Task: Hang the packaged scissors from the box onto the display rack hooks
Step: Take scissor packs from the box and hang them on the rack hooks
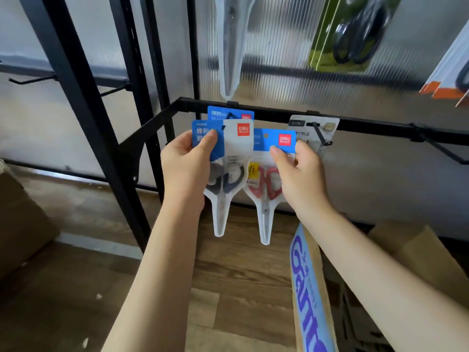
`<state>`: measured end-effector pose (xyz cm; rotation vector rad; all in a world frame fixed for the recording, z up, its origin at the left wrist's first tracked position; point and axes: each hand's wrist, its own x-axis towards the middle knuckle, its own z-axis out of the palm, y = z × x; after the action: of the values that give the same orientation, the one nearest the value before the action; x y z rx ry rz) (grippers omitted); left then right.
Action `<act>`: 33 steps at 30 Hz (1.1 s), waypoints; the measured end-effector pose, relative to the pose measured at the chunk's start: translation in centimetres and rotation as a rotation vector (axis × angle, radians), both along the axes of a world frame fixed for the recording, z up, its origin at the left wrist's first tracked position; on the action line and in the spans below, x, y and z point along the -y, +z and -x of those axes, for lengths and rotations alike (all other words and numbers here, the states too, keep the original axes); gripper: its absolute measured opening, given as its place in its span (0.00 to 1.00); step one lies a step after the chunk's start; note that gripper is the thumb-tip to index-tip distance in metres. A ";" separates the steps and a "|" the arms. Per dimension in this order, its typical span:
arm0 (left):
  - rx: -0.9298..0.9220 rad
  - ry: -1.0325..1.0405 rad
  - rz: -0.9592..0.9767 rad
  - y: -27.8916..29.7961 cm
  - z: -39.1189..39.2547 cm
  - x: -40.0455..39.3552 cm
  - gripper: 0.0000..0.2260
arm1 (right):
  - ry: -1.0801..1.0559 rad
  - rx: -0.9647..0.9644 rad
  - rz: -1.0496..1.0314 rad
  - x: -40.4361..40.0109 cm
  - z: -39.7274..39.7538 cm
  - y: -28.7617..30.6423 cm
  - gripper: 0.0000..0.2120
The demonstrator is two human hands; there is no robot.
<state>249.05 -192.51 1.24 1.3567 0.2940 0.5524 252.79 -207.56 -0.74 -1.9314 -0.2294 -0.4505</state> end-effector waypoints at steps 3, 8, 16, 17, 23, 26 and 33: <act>0.002 0.025 0.043 0.0 -0.1 -0.1 0.04 | 0.013 0.002 -0.004 0.0 -0.1 0.1 0.11; 0.008 0.020 0.052 0.4 -0.3 -0.3 0.02 | 0.057 0.027 -0.036 -0.1 -0.1 0.2 0.09; -0.051 -0.024 -0.010 0.3 -1.6 -0.4 0.03 | 0.047 0.012 -0.052 -0.1 -0.2 0.2 0.10; -0.060 -0.032 -0.016 0.3 -1.9 -0.5 0.03 | 0.041 0.008 -0.053 0.0 -0.2 0.2 0.11; -0.121 -0.031 -0.079 0.5 -3.7 -1.0 0.06 | -0.008 -0.017 -0.041 0.5 -0.4 -0.1 0.10; -0.152 -0.027 -0.147 0.6 -4.6 -1.2 0.03 | -0.030 -0.030 -0.030 0.6 -0.3 -0.2 0.10; -0.176 -0.024 -0.233 0.8 -5.8 -1.4 0.10 | -0.041 -0.015 0.027 0.4 0.4 0.3 0.10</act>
<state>254.83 -191.13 2.00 1.6364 0.3640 0.4577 252.35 -207.94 -0.43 -1.9684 -0.1875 -0.4619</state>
